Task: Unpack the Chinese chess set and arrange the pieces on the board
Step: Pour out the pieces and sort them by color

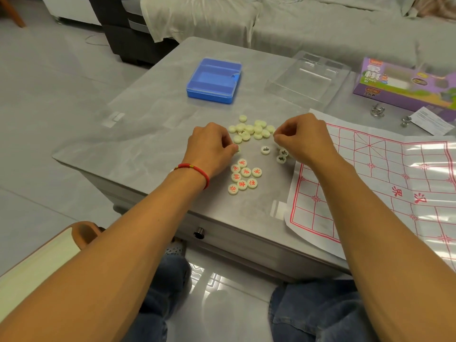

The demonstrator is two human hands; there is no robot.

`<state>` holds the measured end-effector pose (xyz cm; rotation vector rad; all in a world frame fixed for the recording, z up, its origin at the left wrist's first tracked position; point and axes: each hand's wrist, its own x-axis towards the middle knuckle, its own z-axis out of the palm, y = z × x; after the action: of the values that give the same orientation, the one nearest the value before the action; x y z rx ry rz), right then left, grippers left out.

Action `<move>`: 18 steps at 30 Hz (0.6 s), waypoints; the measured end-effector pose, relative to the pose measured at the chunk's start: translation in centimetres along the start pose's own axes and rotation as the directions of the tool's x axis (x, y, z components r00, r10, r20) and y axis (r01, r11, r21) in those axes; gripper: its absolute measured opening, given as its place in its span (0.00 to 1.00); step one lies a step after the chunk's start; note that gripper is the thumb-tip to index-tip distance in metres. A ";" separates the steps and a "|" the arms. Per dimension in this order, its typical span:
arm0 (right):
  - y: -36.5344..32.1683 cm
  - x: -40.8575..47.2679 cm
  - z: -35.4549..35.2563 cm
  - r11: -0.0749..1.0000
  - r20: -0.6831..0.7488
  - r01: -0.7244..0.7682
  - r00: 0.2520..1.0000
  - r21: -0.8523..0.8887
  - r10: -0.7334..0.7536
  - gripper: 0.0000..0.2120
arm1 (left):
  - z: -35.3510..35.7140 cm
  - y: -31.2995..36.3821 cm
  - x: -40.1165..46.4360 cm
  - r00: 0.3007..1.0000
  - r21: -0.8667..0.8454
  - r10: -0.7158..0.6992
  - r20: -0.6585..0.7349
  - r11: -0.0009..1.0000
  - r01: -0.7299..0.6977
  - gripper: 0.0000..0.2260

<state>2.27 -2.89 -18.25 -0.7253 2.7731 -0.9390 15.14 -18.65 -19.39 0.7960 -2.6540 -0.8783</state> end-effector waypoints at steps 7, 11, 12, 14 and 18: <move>2.2 -0.1 -1.1 0.984 -0.021 -0.032 0.999 -0.174 0.028 0.10 | 3.0 3.0 1.9 0.997 0.235 0.052 0.060 0.970 -0.064 0.08; 2.3 -0.2 -0.6 0.966 0.029 0.052 0.999 -0.252 -0.046 0.13 | 4.3 3.7 2.2 0.995 0.306 0.094 0.039 0.947 -0.102 0.09; 2.2 -0.2 -0.4 0.961 0.032 0.067 0.998 -0.269 -0.061 0.13 | 4.5 3.9 2.2 0.994 0.305 0.103 0.034 0.946 -0.109 0.09; 1.9 -0.1 0.0 0.957 0.038 0.084 0.996 -0.277 -0.077 0.13 | 4.9 4.1 2.3 0.993 0.285 0.111 0.028 0.952 -0.114 0.09; 1.7 0.0 0.3 0.964 0.015 0.097 0.995 -0.249 -0.096 0.12 | 5.5 4.8 2.0 0.996 0.201 0.088 0.019 0.975 -0.090 0.10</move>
<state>1.63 -1.87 -19.52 -0.9035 2.9093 -0.6062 9.36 -13.90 -20.73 0.7110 -2.7955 -0.5993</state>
